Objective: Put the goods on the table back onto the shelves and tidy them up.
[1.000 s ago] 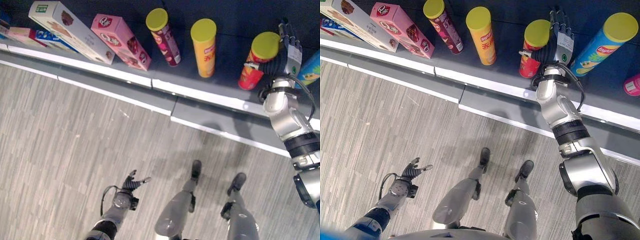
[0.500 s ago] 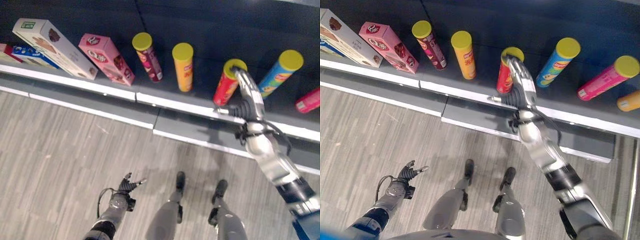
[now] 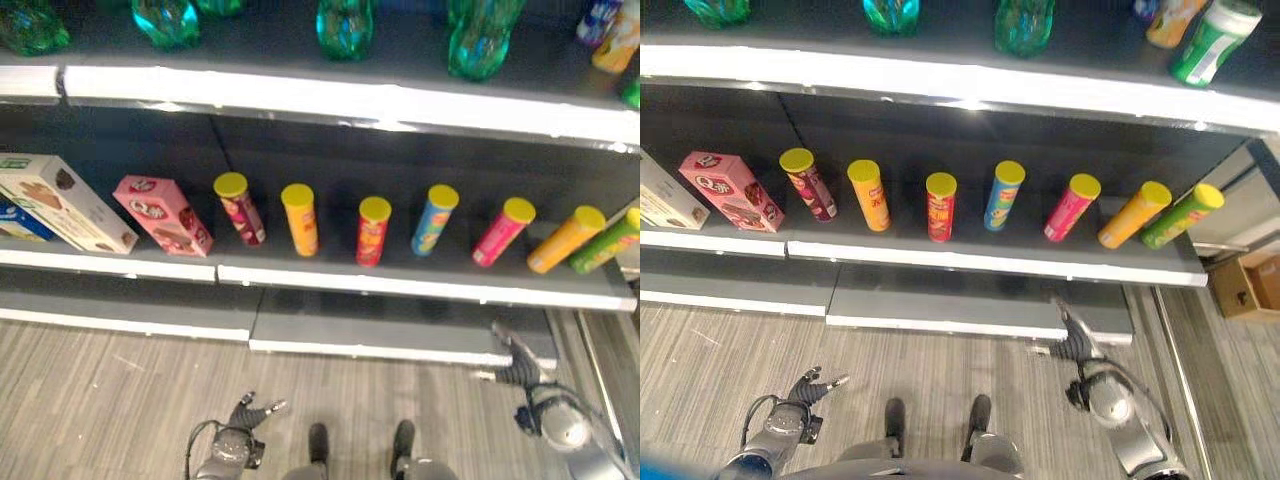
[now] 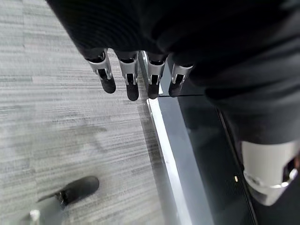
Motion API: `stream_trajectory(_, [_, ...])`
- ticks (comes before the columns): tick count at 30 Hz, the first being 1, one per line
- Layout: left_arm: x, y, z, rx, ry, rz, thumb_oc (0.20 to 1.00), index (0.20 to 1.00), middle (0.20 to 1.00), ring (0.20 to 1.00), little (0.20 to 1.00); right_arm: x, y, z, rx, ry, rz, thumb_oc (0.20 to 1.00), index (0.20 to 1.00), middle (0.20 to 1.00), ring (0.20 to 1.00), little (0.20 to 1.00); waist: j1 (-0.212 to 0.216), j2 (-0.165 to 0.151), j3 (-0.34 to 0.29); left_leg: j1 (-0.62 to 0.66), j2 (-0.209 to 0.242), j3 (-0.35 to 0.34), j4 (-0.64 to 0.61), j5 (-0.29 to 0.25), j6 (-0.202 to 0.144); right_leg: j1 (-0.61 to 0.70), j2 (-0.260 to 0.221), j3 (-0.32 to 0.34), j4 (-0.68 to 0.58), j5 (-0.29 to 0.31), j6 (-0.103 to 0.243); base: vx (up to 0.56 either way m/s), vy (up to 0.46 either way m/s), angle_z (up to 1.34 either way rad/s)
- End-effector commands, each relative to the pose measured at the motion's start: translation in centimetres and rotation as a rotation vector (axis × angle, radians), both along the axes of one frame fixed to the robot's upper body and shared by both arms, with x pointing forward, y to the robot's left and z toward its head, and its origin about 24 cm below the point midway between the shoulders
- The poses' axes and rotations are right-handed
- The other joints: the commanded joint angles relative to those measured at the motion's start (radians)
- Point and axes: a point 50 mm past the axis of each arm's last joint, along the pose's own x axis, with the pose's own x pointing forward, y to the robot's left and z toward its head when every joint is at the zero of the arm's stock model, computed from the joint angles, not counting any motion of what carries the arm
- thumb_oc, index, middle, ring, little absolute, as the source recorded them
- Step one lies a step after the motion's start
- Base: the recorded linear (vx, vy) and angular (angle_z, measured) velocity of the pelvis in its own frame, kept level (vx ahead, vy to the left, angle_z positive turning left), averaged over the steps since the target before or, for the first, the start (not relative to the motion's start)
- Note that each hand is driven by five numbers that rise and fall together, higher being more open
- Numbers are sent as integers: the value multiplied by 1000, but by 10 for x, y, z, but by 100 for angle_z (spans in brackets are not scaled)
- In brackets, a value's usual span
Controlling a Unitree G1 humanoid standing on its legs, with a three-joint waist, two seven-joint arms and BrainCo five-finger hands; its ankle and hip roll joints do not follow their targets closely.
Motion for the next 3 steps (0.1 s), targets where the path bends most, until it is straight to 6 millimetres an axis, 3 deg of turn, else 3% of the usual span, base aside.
stream_trajectory(1, [4,6,0,-2,27,-42,1000,1000,1000,1000,1000,-10,2,-31,90,196,-99,1000,1000,1000,1000,1000,4,10,27,57,27,49,12,-142,-26,126,-34,-38,18,-152,62,9,-13,-13])
stream_trajectory(3, [-4,6,-5,-18,74,-38,1000,1000,1000,1000,1000,-39,4,-56,136,344,-261,1000,1000,1000,1000,1000,-1,11,10,83,30,61,12,-151,-23,144,-33,-32,18,-155,61,29,-13,-18])
